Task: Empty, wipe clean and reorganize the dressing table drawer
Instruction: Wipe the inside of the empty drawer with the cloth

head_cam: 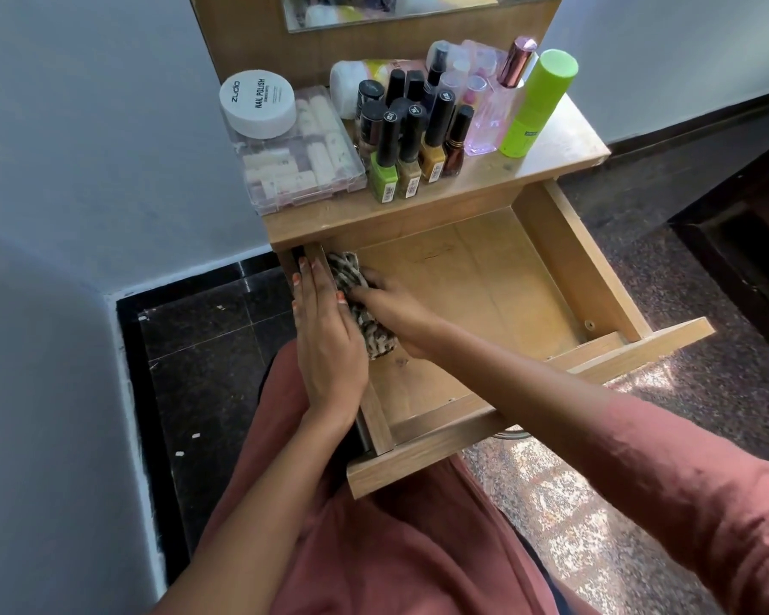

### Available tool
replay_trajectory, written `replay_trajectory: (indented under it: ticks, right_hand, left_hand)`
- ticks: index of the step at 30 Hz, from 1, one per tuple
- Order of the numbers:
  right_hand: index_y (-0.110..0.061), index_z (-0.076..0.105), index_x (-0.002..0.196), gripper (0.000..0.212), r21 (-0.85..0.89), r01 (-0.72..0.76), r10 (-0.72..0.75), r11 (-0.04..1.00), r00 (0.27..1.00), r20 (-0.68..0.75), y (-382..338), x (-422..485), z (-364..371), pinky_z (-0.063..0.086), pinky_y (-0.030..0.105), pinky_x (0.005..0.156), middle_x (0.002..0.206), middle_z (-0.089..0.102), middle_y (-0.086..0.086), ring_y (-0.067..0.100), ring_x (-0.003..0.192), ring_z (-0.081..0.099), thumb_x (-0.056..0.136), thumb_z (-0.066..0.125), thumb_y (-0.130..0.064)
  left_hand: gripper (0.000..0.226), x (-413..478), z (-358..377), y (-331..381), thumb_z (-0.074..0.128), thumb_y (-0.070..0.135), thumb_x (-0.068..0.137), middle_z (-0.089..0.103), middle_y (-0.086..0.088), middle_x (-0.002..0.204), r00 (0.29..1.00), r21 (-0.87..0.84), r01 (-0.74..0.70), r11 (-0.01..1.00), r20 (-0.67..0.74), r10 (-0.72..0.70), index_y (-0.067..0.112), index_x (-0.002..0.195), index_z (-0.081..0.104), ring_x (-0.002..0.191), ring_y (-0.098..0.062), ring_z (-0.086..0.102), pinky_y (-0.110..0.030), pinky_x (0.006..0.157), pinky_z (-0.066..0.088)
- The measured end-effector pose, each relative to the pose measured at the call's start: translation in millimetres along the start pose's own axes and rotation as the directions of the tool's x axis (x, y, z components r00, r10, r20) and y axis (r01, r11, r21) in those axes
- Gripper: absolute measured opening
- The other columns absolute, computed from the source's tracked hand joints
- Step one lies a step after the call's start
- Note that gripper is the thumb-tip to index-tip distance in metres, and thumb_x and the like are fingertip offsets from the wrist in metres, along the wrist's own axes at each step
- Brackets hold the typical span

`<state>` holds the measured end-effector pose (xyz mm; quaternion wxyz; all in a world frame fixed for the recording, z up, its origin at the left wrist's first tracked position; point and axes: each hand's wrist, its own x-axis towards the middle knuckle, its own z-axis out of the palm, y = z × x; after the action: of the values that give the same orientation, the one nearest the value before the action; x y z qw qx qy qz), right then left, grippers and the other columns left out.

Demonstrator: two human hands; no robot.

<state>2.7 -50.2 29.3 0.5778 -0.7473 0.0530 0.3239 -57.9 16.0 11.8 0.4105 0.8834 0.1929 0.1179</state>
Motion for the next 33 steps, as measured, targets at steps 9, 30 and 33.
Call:
replay_trajectory:
  ticks: [9, 30, 33]
  right_hand:
    - [-0.003, 0.063, 0.110, 0.027, 0.115, 0.068, -0.061, 0.991, 0.996, -0.066, -17, 10, 7, 0.046, 0.037, 0.094, 0.113, 0.064, 0.021, 0.023, 0.096, 0.059, 0.089, 0.046, 0.002]
    - [-0.005, 0.063, 0.113, 0.037, -0.110, -0.014, 0.030, 0.994, 0.989, 0.143, 1, -26, -14, 0.046, 0.041, 0.097, 0.114, 0.065, 0.020, 0.032, 0.107, 0.061, 0.083, 0.046, 0.008]
    - [-0.011, 0.060, 0.116, 0.033, -0.107, 0.004, 0.007, 0.994, 0.995, 0.098, -19, 1, -4, 0.045, 0.044, 0.100, 0.115, 0.064, 0.018, 0.031, 0.106, 0.061, 0.088, 0.046, -0.001]
  left_hand:
    - [0.047, 0, 0, -2, 0.025, 0.013, 0.100, 0.015, -0.005, 0.155, 1.000, -0.024, 0.016, 1.000, -0.005, -0.016, 0.010, 0.145, 0.016, 0.144, -0.016, 0.009, -0.027, 0.117, 0.008]
    - [0.047, -1, -3, -3, 0.022, 0.022, 0.100, 0.016, -0.004, 0.155, 0.999, -0.201, 0.041, 0.979, 0.040, -0.033, 0.015, 0.146, 0.016, 0.144, -0.016, 0.011, -0.023, 0.116, 0.008]
    - [0.047, 1, -3, -3, 0.020, 0.029, 0.099, 0.020, -0.005, 0.154, 0.998, -0.239, 0.052, 0.970, 0.052, -0.041, 0.018, 0.145, 0.020, 0.143, -0.016, 0.014, -0.037, 0.119, 0.014]
